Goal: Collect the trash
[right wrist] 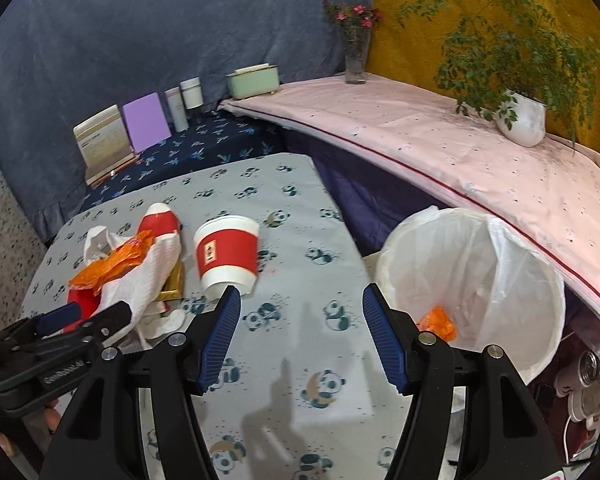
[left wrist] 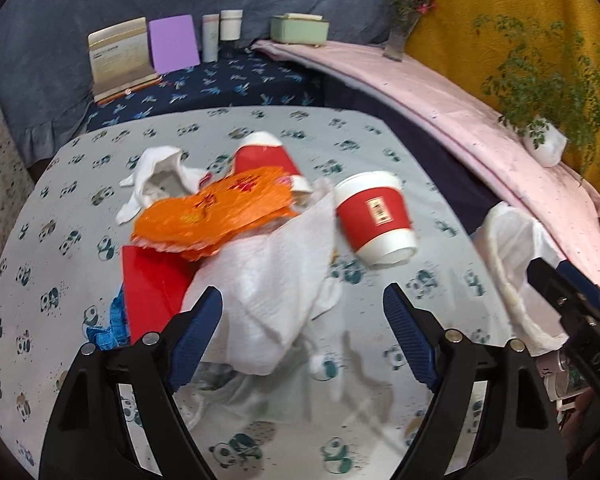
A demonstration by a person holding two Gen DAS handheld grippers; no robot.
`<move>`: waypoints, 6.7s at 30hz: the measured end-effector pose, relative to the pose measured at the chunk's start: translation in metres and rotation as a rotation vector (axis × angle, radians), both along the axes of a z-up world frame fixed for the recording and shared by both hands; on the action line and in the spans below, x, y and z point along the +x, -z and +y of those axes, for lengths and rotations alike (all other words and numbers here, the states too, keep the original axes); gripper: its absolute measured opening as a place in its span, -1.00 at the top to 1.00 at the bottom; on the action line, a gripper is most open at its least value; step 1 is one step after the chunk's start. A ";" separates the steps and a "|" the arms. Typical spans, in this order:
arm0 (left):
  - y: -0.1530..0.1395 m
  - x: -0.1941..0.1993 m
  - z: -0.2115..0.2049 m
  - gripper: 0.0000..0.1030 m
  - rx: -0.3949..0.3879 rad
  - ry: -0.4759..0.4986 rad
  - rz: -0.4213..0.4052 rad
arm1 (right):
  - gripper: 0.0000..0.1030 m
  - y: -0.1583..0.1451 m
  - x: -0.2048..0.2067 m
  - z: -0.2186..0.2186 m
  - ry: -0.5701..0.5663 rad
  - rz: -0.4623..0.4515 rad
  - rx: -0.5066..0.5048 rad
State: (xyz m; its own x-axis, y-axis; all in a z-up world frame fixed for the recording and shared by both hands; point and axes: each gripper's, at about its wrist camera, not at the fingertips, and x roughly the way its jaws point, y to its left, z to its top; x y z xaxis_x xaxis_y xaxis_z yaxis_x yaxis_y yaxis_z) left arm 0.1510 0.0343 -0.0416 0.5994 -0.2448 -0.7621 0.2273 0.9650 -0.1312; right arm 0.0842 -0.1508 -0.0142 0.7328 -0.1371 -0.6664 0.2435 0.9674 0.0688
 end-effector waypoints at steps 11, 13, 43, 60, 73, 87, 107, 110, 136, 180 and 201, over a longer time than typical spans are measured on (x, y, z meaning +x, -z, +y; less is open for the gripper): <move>0.023 0.015 0.010 0.50 0.007 0.011 0.078 | -0.19 0.011 0.015 0.029 -0.059 0.037 -0.006; 0.022 0.015 0.012 0.78 -0.011 0.027 0.090 | -0.20 0.012 0.017 0.032 -0.065 0.040 -0.005; -0.059 -0.033 0.100 0.91 -0.191 -0.024 -0.026 | -0.19 0.011 0.006 0.135 -0.300 0.049 0.031; -0.021 -0.044 0.133 0.91 -0.126 -0.104 0.034 | -0.19 0.069 0.010 0.157 -0.336 0.191 0.052; -0.018 -0.040 0.119 0.91 -0.123 -0.082 0.044 | 0.90 0.095 0.011 0.154 -0.347 0.239 -0.009; -0.058 -0.054 0.067 0.91 -0.139 0.035 -0.038 | 0.91 0.019 -0.010 0.109 -0.282 0.062 0.084; -0.105 -0.050 -0.106 0.91 -0.214 0.351 -0.100 | 0.91 -0.042 -0.056 -0.066 0.089 -0.120 0.071; -0.104 -0.048 -0.132 0.91 -0.219 0.396 -0.094 | 0.90 -0.039 -0.063 -0.091 0.145 -0.119 0.064; -0.058 -0.021 -0.253 -0.13 -0.201 0.538 0.013 | 0.44 -0.003 -0.058 -0.180 0.325 -0.080 0.080; -0.042 0.008 0.025 -0.32 -0.101 -0.074 -0.035 | 0.13 -0.034 0.009 0.022 -0.073 -0.084 0.058; 0.031 0.028 0.079 -0.04 -0.120 -0.184 0.207 | 0.13 0.007 0.061 0.097 -0.217 0.026 0.085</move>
State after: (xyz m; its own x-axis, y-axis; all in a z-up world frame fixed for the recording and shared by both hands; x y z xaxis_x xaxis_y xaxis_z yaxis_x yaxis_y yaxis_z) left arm 0.1795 0.1136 -0.0730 0.4770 -0.2427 -0.8447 0.0070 0.9621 -0.2725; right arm 0.1457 -0.0538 -0.0211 0.7215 0.0787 -0.6879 0.0337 0.9884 0.1484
